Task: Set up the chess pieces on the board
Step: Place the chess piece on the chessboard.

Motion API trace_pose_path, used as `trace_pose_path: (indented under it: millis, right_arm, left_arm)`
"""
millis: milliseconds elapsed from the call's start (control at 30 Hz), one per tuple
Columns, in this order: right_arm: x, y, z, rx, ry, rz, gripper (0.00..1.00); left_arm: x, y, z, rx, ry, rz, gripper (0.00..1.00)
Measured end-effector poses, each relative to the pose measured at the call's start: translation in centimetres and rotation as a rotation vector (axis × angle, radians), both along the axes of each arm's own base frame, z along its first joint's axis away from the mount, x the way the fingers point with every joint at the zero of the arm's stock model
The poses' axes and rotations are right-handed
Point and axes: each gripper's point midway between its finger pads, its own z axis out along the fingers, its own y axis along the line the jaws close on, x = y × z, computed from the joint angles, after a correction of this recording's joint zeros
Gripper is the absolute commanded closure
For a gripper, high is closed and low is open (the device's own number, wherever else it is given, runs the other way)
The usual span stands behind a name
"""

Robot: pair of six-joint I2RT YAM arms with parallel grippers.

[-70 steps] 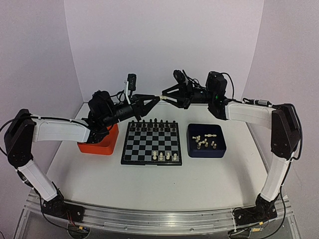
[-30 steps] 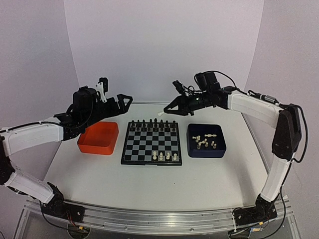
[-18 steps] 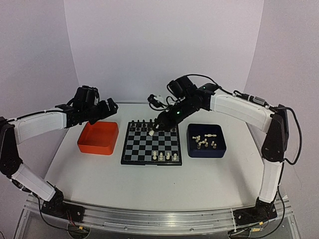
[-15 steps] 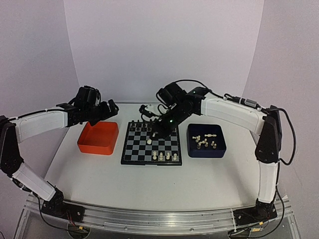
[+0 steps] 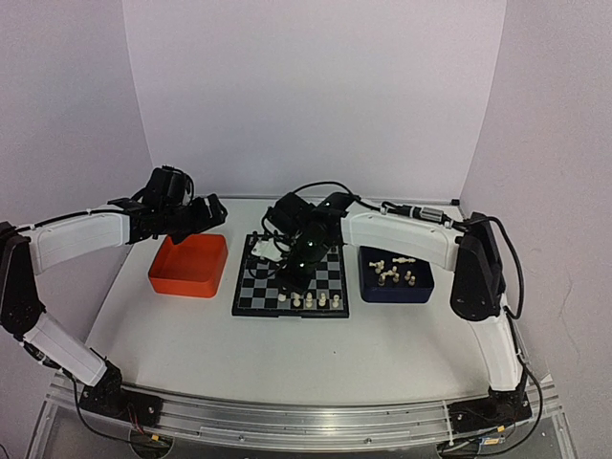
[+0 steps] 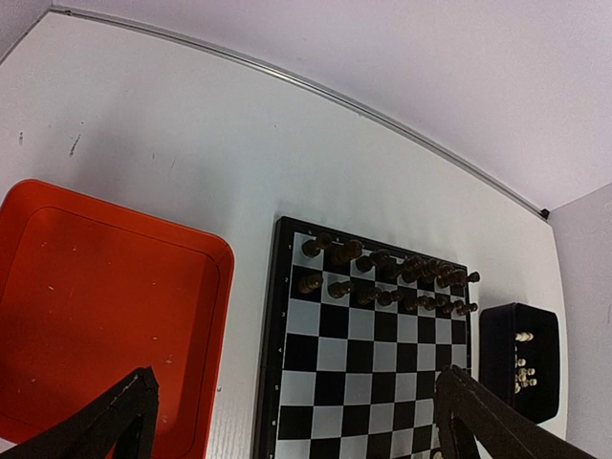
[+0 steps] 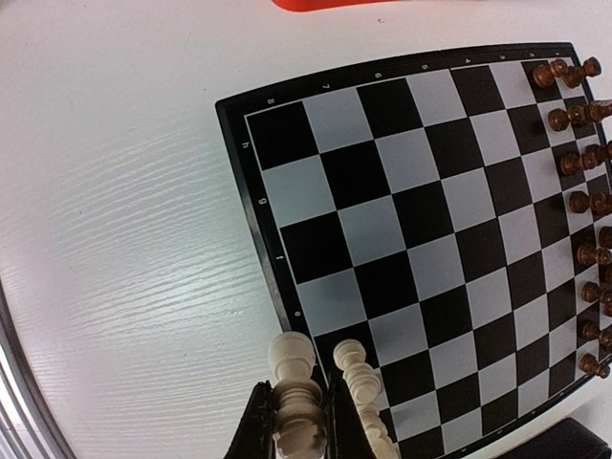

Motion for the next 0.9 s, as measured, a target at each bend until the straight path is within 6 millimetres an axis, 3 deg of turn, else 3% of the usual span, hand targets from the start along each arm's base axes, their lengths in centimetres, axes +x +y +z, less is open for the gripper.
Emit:
trace_pose_path:
  millis: [400, 900]
  right_arm:
    - [1.5, 0.5, -2.1, -0.059, -0.059, 0.005, 1.0]
    - [1.5, 0.4, -4.3, -0.11, -0.059, 0.019, 1.0]
  left_arm:
    - [-0.2, 0.3, 0.0, 0.027, -0.001, -0.002, 0.0]
    - [-0.3, 1.8, 0.0, 0.077, -0.001, 0.057, 0.0]
